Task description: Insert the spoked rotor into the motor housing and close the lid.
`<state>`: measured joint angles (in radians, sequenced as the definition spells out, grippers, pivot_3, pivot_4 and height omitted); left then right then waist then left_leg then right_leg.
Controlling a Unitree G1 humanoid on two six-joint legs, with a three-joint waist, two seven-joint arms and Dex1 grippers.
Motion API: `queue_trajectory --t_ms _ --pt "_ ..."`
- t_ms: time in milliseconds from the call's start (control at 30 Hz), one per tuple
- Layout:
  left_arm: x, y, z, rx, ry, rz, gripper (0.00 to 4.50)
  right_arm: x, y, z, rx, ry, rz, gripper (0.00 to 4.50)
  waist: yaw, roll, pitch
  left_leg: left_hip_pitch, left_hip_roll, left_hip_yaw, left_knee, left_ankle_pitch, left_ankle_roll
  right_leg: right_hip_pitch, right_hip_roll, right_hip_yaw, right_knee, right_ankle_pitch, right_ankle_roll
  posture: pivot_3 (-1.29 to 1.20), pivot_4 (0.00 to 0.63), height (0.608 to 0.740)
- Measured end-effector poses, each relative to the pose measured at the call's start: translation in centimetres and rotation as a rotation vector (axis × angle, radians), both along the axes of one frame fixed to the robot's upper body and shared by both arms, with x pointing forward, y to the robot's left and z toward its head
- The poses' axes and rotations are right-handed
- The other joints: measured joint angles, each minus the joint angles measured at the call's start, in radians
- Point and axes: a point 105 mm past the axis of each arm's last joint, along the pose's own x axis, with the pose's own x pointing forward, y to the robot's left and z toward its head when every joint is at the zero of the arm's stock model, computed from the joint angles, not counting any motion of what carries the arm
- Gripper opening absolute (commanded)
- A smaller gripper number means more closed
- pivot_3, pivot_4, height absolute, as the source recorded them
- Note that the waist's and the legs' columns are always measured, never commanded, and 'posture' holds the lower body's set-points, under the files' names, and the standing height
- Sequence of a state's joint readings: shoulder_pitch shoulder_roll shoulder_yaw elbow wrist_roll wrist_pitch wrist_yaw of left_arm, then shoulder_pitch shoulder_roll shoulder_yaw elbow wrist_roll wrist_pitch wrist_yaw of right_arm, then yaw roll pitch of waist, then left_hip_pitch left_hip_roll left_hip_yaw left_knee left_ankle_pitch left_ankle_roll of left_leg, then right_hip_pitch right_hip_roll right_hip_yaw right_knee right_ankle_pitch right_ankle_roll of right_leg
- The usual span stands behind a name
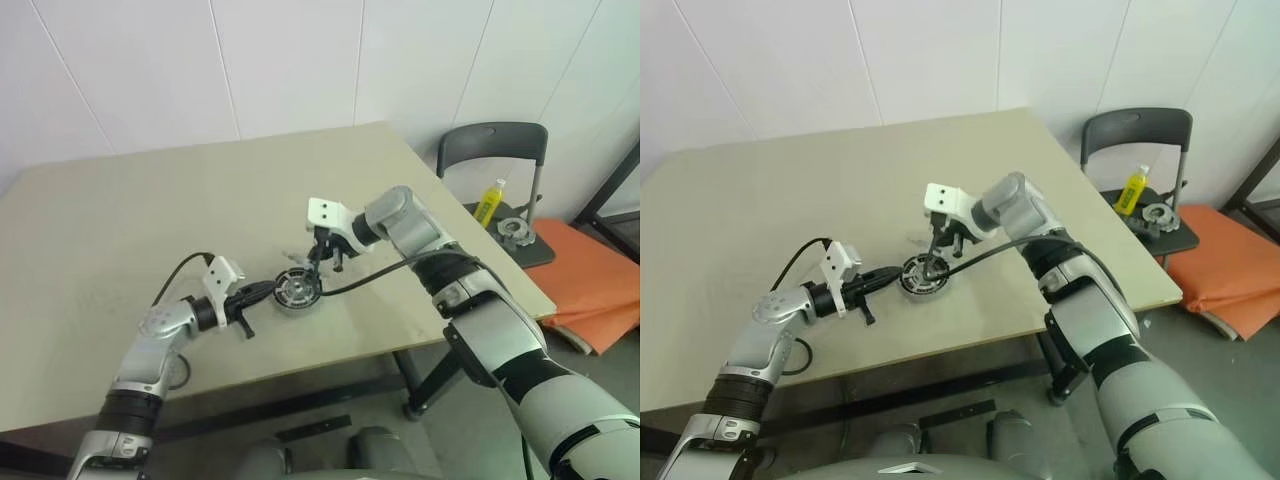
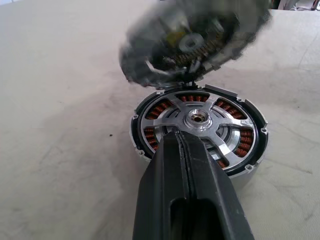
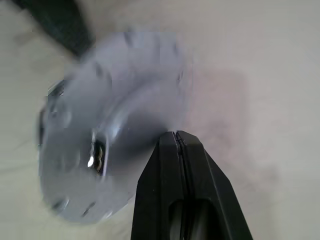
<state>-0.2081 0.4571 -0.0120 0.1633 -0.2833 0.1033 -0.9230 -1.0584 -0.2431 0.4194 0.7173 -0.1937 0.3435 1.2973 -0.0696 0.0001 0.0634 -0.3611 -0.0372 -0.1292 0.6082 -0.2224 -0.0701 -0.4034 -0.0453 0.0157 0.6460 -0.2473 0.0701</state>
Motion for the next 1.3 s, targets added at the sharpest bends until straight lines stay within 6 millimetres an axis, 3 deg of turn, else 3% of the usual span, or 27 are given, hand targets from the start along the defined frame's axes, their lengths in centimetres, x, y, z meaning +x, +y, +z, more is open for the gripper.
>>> queue_trajectory --t_ms 333,567,667,933,1300 --pt "0.1 3.8 5.3 -0.072 -0.06 0.033 0.0 -1.1 0.9 0.0 0.057 0.08 -0.012 0.02 0.0 0.0 0.0 -0.001 0.0 0.0 0.0 0.0 0.0 -0.001 0.0 0.0 0.0 0.0 0.0 0.0 0.0 0.74" --pt "-0.5 4.2 4.3 -0.06 -0.021 0.046 0.0 -1.9 1.4 -0.8 0.078 0.105 -0.016 0.02 0.002 0.0 0.0 -0.003 0.0 -0.001 0.0 0.0 0.0 -0.003 0.0 -0.001 0.0 0.0 0.0 0.0 0.0 0.74" --pt "-0.6 4.0 4.1 -0.067 -0.018 0.047 0.0 -1.7 1.5 -2.0 0.075 0.069 -0.052 0.02 0.002 0.0 0.0 -0.003 0.0 -0.001 0.0 0.0 0.0 -0.003 -0.001 0.0 0.0 0.0 0.0 0.0 0.0 0.74" --pt "-0.6 3.8 3.8 -0.077 -0.017 0.061 0.0 -2.3 2.7 -2.8 0.094 -0.02 -0.039 0.02 0.0 0.0 -0.001 0.003 0.0 0.0 0.0 0.0 -0.001 0.003 0.0 0.0 0.0 0.0 0.0 0.0 0.0 0.74" --pt "-0.6 3.0 3.2 -0.067 -0.008 0.052 0.0 -0.3 5.5 -3.4 0.209 -0.117 -0.207 0.02 0.001 0.0 0.0 0.001 0.0 -0.001 -0.002 0.0 0.0 0.0 -0.001 0.0 -0.001 -0.001 -0.001 0.0 0.0 0.74"
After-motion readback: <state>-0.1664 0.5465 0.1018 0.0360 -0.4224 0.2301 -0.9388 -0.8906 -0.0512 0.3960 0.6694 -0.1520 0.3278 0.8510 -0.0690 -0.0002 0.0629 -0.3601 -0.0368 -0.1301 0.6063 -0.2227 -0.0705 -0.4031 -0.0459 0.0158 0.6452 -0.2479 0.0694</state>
